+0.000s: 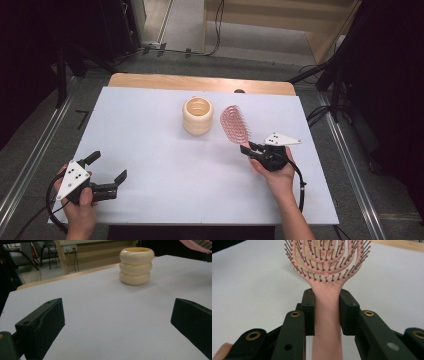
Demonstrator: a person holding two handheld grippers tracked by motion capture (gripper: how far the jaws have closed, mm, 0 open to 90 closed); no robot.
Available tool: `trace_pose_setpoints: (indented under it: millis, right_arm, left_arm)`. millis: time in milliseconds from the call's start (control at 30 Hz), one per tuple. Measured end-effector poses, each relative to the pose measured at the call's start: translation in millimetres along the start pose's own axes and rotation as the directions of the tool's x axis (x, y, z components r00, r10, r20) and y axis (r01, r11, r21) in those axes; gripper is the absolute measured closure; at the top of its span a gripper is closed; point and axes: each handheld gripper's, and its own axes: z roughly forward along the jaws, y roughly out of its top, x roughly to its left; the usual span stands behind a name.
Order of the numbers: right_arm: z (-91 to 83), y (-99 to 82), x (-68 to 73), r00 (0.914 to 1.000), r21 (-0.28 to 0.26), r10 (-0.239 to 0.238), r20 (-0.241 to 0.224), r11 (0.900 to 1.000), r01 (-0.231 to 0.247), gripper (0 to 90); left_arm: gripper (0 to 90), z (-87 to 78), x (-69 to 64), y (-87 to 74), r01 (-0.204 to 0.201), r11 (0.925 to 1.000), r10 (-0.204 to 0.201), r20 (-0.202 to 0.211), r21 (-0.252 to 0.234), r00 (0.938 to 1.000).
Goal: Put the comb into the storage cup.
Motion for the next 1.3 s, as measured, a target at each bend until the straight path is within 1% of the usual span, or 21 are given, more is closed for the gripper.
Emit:
trace_pose_setpoints:
  millis: [100,133,167,333,400,467,533,700,733,900,1133,1300]
  right_arm:
    - [-0.7,-0.3,0.4,1.0,-0.003,-0.007,0.001,1.0,0.007,67.8]
    - [-1.1,-0.7,0.5,1.0,-0.013,-0.008,0.002,0.9999,0.008,67.8]
    - [-1.6,-1.0,0.7,1.0,-0.014,-0.003,-0.005,0.9999,0.003,67.8]
    - [-2.3,-3.0,2.3,1.0,-0.036,-0.008,-0.001,0.9993,0.008,67.8]
    - [-1.8,-3.6,3.3,0.9999,-0.042,-0.014,-0.01,0.999,0.014,67.8]
    - [-1.5,-4.0,4.7,0.9998,-0.048,-0.02,-0.004,0.9987,0.02,67.8]
    - [-1.4,-4.2,5.8,0.9998,-0.049,-0.02,-0.004,0.9986,0.02,67.8]
    - [-0.9,-4.7,8.9,0.9993,-0.061,-0.036,-0.009,0.9975,0.035,67.8]
    - [-0.8,-4.8,10.2,0.9995,-0.063,-0.03,-0.011,0.9976,0.029,67.8]
    - [-2.1,-4.5,14.4,0.9986,-0.085,-0.052,-0.009,0.9951,0.051,67.8]
    - [-1.7,-5.1,19.3,0.9975,-0.098,-0.068,-0.016,0.9929,0.066,67.8]
    - [-0.9,-5.0,21.7,0.9975,-0.11,-0.067,-0.024,0.9919,0.064,67.8]
  left_arm:
    - [0.0,4.4,-4.5,4.6,0.01,1.0,-0.009,0.021,-0.001,0.9997]
    - [0.0,6.0,-6.1,6.3,0.013,0.9999,-0.013,0.029,-0.002,0.9995]
    - [0.0,7.6,-8.2,8.4,0.015,0.9999,-0.015,0.036,-0.005,0.9993]
    - [0.0,14.0,-16.1,18.5,0.004,0.9997,-0.003,0.056,-0.023,0.9984]
    - [0.0,17.2,-18.3,21.9,-0.002,0.9998,0.003,0.066,-0.019,0.9978]
    - [0.0,22.3,-21.6,25.5,-0.002,0.9998,0.003,0.085,-0.02,0.9964]
    - [0.0,26.9,-25.3,27.7,-0.002,0.9998,0.004,0.094,-0.019,0.9956]
    - [0.0,38.6,-33.5,30.4,-0.016,0.9998,0.017,0.113,-0.01,0.9934]
    - [0.0,41.4,-35.6,30.8,-0.014,0.9998,0.015,0.114,-0.011,0.9933]
    - [0.0,49.8,-40.8,35.0,-0.025,0.9997,0.025,0.12,-0.006,0.9925]
    - [0.0,60.7,-48.9,39.3,-0.039,0.9991,0.041,0.136,-0.014,0.9898]
    - [0.0,70.1,-54.9,42.0,-0.044,0.9988,0.047,0.154,-0.019,0.987]
